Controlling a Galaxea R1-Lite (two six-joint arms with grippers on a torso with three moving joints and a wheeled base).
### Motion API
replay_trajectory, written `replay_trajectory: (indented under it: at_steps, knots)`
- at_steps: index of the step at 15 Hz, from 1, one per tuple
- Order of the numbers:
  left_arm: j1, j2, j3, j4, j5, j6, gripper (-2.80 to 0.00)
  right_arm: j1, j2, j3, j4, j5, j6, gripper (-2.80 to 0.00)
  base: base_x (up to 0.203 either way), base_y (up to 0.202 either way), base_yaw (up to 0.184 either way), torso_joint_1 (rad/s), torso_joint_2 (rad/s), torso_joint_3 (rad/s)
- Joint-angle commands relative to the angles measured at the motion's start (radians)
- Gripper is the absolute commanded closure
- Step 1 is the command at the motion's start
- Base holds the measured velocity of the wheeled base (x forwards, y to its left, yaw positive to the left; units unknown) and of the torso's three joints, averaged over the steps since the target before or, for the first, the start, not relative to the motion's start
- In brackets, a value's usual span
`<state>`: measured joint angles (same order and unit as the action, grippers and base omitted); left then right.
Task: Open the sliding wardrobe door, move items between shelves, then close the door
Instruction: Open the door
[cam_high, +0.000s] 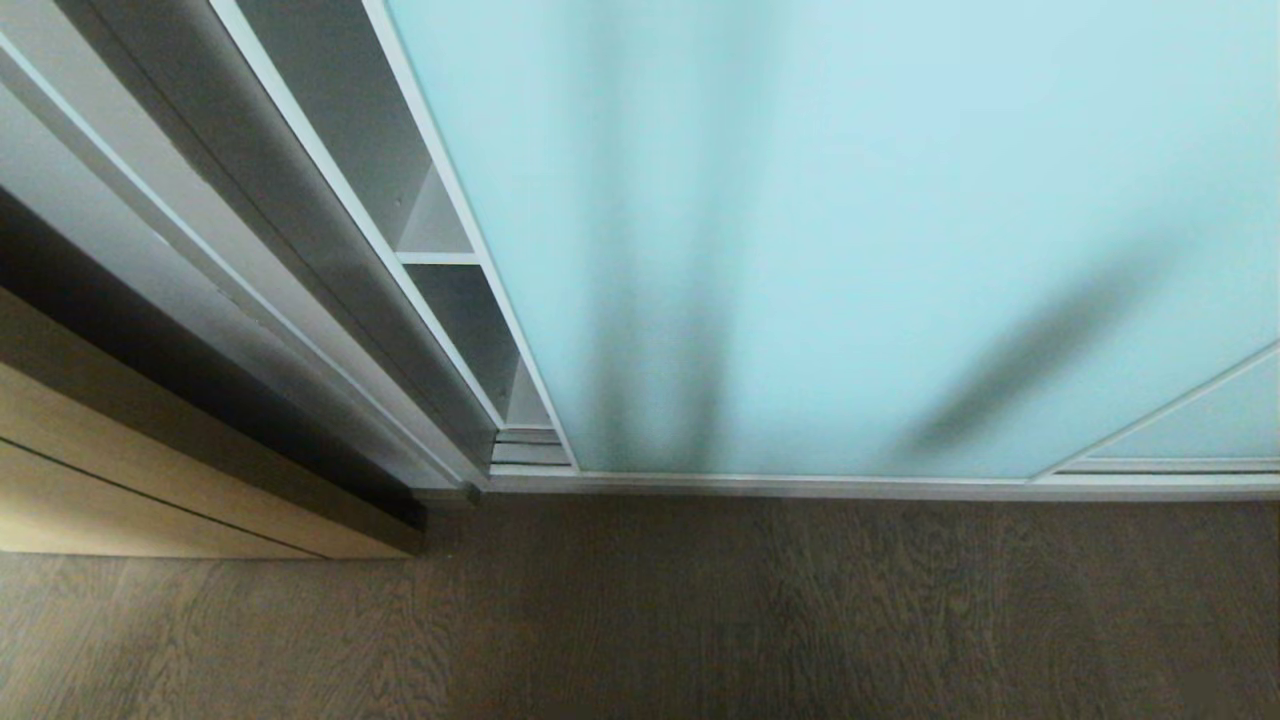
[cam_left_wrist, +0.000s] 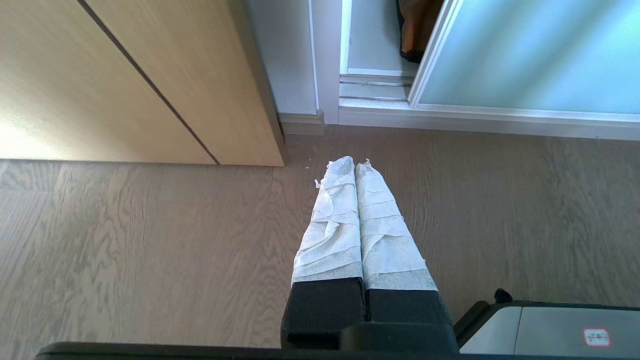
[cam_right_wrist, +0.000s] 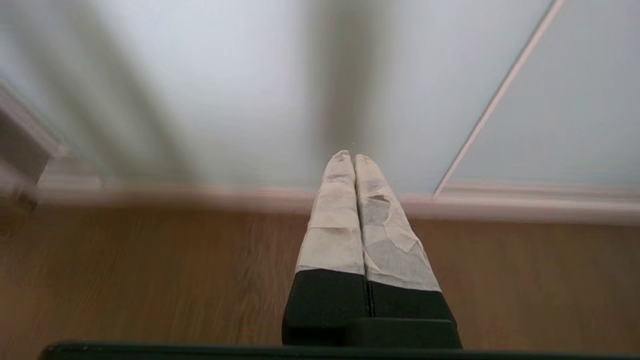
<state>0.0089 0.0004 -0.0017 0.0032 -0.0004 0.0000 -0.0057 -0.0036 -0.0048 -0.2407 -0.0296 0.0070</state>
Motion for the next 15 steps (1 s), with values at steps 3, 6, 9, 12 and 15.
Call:
replay_trajectory:
  at_steps: [3, 6, 9, 12, 15]
  knots:
    - [0.000, -0.002, 0.000, 0.000, 0.000, 0.000, 0.00, 0.000, 0.002, 0.005, 0.212, 0.015, -0.015, 0.00, 0.000, 0.000, 0.000, 0.000, 0.00, 0.000]
    - [0.000, -0.002, 0.000, 0.000, 0.000, 0.000, 0.00, 0.000, 0.004, 0.005, 0.244, 0.017, -0.032, 0.00, 0.000, 0.000, 0.000, 0.000, 0.00, 0.000]
    - [0.000, -0.002, 0.000, 0.000, 0.000, 0.000, 0.00, 0.000, 0.004, 0.005, 0.245, 0.019, -0.009, 0.00, 0.000, 0.000, 0.000, 0.000, 0.00, 0.000]
    - [0.000, -0.002, 0.000, 0.000, 0.000, 0.000, 0.00, 0.000, 0.004, 0.005, 0.245, 0.019, -0.009, 0.00, 0.000, 0.000, 0.000, 0.000, 0.00, 0.000]
    - [0.000, -0.002, 0.000, 0.000, 0.000, 0.000, 0.00, 0.000, 0.004, 0.005, 0.245, 0.019, -0.009, 0.00, 0.000, 0.000, 0.000, 0.000, 0.00, 0.000]
